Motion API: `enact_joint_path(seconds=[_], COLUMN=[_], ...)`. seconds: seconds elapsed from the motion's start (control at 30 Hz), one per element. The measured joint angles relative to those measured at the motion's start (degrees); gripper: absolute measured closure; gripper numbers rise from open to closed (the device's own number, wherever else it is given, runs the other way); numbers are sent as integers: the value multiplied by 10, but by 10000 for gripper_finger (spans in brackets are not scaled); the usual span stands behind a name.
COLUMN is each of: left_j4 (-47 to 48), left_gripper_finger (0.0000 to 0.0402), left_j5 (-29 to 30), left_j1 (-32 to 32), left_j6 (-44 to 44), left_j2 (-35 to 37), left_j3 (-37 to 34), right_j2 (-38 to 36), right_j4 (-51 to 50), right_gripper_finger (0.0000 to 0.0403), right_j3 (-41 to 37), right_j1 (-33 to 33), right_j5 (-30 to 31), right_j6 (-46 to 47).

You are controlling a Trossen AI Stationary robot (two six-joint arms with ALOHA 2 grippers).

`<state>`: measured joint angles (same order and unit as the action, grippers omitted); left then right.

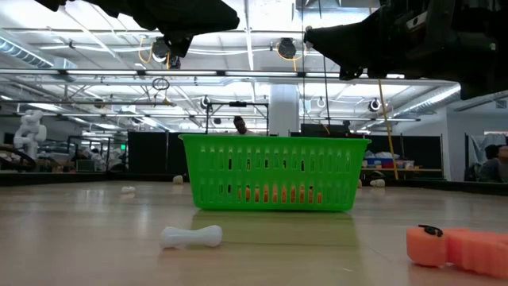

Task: Sort Halloween decoration
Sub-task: Put the white bone toy into the yellow basket

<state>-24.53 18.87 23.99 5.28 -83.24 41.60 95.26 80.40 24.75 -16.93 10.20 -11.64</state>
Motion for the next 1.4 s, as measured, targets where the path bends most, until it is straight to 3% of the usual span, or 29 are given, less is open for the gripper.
enact_joint_path(seconds=[0.23,0.53,0.67,0.8,1.0,1.1,1.23,1.4], left_j4=[0,0,2,8,13,13,13,17], left_gripper_finger=[355,355,355,355,355,355,355,355], left_j5=[0,0,0,0,0,0,0,0], left_j1=[0,0,0,0,0,0,0,0], left_j6=[0,0,0,0,1,1,0,0], left_j2=[0,0,0,0,0,0,0,0], left_j3=[0,0,0,0,0,0,0,0], right_j2=[0,0,-9,-40,-79,-78,-73,-73], right_j4=[-1,23,8,-151,-516,-679,-820,-900], right_gripper_finger=[403,403,403,403,403,403,403,403], right_j3=[0,0,15,68,217,299,379,427], right_j1=[0,14,41,80,145,178,228,296], right_j5=[0,1,35,46,45,16,-39,-88], right_j6=[7,103,130,126,129,123,113,94])
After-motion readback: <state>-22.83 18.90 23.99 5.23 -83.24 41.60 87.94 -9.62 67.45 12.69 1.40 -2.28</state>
